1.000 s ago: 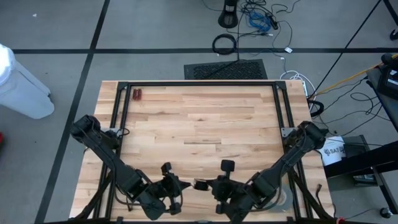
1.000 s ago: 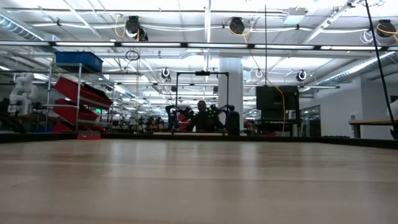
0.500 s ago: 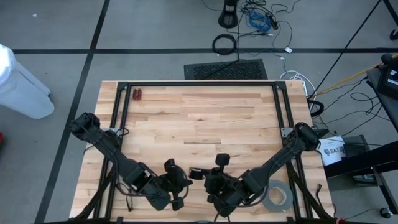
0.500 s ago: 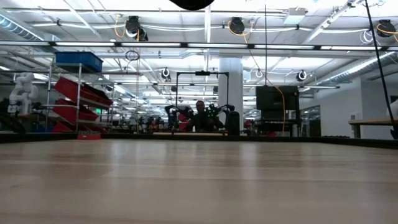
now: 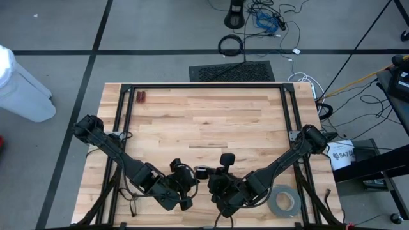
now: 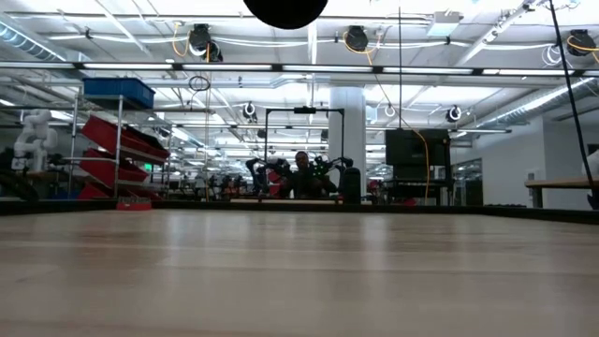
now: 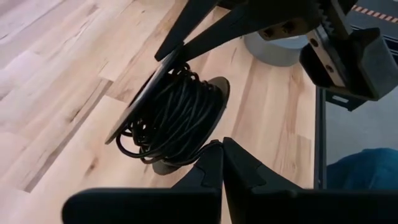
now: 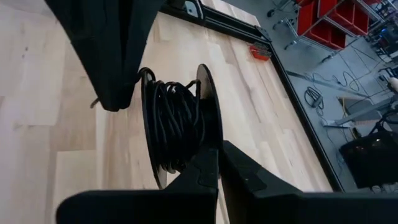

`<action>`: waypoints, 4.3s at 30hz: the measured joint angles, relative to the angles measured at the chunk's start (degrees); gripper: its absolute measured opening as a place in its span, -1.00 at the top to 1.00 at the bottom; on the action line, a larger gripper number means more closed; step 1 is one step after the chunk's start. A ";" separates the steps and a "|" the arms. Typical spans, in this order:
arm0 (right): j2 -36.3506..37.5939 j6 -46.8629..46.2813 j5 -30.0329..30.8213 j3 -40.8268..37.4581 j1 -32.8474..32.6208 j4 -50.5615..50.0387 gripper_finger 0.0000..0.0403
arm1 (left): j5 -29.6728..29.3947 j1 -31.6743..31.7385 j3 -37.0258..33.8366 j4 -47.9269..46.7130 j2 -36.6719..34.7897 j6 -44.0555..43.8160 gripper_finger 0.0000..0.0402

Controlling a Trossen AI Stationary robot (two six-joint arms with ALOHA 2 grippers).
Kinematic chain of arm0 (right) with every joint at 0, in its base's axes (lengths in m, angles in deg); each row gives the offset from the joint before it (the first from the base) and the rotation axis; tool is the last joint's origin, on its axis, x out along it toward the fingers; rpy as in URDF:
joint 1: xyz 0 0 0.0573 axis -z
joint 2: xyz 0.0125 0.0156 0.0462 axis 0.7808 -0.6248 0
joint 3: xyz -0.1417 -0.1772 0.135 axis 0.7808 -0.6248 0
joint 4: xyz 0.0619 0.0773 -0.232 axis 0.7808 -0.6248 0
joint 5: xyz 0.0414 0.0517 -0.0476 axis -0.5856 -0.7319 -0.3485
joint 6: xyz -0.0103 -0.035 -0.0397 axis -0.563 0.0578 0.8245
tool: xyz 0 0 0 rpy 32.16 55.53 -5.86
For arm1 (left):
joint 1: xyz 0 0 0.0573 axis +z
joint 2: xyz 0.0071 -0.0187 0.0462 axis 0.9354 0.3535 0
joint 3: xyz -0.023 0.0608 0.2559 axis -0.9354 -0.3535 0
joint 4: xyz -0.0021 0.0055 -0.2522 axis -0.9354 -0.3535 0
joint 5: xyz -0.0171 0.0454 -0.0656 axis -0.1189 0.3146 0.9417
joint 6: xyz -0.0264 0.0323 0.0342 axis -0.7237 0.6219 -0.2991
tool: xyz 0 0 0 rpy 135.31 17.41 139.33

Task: Coil cords
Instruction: Coil the black wire on the spool

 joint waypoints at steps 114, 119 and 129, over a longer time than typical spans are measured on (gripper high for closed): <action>-15.08 7.67 -11.85 -0.02 5.80 -6.67 1.00 | -1.08 -7.09 -3.08 -9.24 -0.82 -5.95 0.06; -15.08 11.38 -11.79 -0.02 6.62 -7.22 1.00 | -5.95 -9.03 -3.08 -10.66 -2.71 -7.38 0.06; -14.84 15.31 -15.37 0.04 8.60 -7.15 1.00 | -10.92 -10.44 -3.08 -11.45 -2.86 -8.68 0.06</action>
